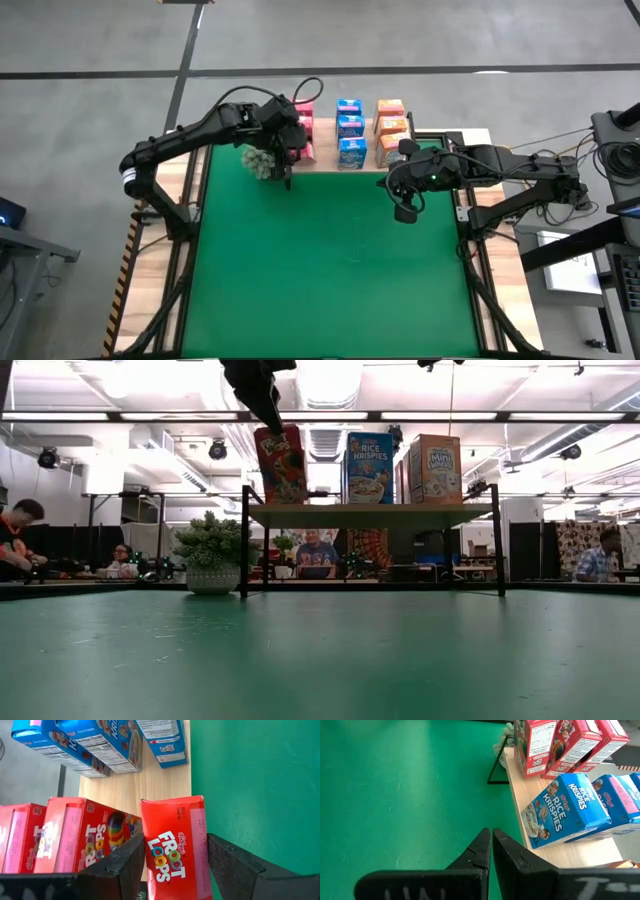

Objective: Stack cereal on shelf
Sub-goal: Put the red cereal box on the shelf aligned with the other red cereal box

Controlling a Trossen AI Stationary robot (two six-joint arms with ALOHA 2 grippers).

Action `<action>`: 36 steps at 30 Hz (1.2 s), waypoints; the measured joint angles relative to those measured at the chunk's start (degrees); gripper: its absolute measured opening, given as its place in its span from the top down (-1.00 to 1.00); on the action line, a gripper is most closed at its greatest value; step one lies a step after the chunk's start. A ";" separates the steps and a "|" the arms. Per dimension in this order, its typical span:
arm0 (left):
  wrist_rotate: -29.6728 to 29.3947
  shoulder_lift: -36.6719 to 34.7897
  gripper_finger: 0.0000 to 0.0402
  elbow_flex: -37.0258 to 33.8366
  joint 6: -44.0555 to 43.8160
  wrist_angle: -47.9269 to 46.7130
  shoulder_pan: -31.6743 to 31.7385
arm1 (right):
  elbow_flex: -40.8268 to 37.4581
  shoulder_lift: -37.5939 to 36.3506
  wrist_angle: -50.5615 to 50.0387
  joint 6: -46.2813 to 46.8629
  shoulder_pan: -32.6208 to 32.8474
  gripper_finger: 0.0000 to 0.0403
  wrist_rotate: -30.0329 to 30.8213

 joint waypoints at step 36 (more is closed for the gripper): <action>-3.19 0.52 -0.22 4.50 1.61 -0.98 0.04 | 0.00 0.00 0.02 0.96 -0.02 0.96 0.02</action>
